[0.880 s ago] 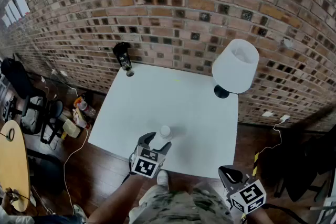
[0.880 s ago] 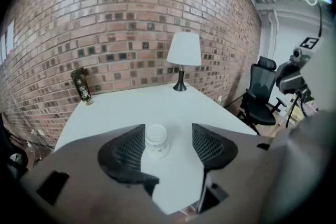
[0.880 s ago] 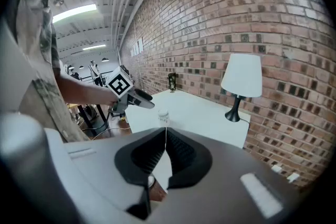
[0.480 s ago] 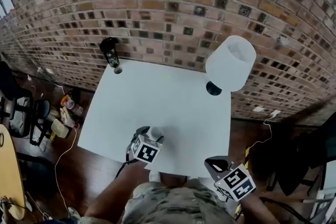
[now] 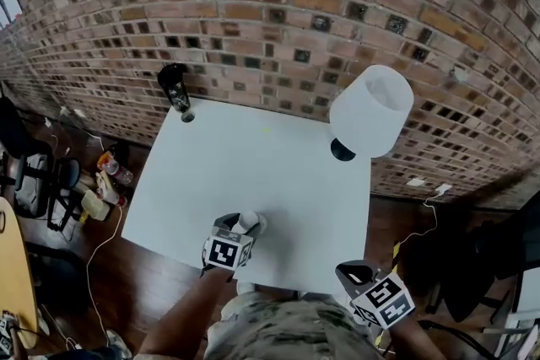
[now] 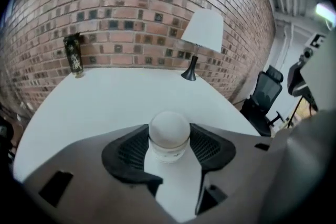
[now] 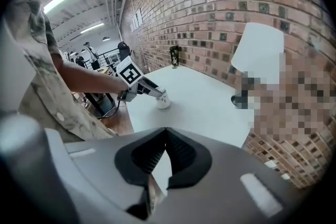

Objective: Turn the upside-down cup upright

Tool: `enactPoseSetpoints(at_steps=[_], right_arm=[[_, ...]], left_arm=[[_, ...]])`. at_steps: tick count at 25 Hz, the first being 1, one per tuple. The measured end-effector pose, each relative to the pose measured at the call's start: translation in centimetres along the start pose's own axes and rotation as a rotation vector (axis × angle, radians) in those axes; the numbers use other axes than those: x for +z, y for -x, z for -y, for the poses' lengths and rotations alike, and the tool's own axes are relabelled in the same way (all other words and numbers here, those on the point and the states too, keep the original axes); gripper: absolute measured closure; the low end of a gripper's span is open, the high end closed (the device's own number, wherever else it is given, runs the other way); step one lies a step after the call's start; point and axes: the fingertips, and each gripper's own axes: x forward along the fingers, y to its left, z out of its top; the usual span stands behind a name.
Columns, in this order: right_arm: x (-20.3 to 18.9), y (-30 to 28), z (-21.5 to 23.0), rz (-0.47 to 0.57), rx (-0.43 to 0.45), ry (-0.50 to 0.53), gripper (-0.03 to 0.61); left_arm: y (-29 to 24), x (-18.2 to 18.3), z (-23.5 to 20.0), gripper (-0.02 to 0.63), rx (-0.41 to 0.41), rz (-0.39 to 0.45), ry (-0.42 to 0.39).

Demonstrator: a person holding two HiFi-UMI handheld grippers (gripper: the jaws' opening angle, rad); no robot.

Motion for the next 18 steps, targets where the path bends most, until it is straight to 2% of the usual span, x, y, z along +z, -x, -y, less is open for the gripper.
enactPoseSetpoints(at_steps=[5, 9, 11, 14, 16, 18], right_arm=[[0.7, -1.1, -0.2, -0.002, 0.023, 0.012, 0.575], [1.7, -1.8, -0.6, -0.013, 0.029, 0.036, 0.575], [1.9, -2.2, -0.8, -0.015, 0.030, 0.036, 0.575], [2.2, -2.6, -1.2, -0.025, 0.034, 0.039, 0.575], [2.5, -2.9, -1.4, -0.031, 0.032, 0.043, 0.575], [2.9, -3.2, -1.6, -0.034, 0.031, 0.044, 0.575]], left_arm=[[1.1, 0.2, -1.7, 0.362, -0.099, 0.107, 0.272], [1.9, -0.2, -3.3, 0.362, -0.159, 0.154, 0.393], [2.2, -0.6, -3.9, 0.362, -0.177, 0.160, 0.400], [2.6, -1.5, -4.8, 0.360, -0.188, 0.154, 0.358], [2.7, -2.5, -5.3, 0.360, -0.188, 0.135, 0.311], [2.4, -3.8, -5.7, 0.362, -0.172, 0.091, 0.231]])
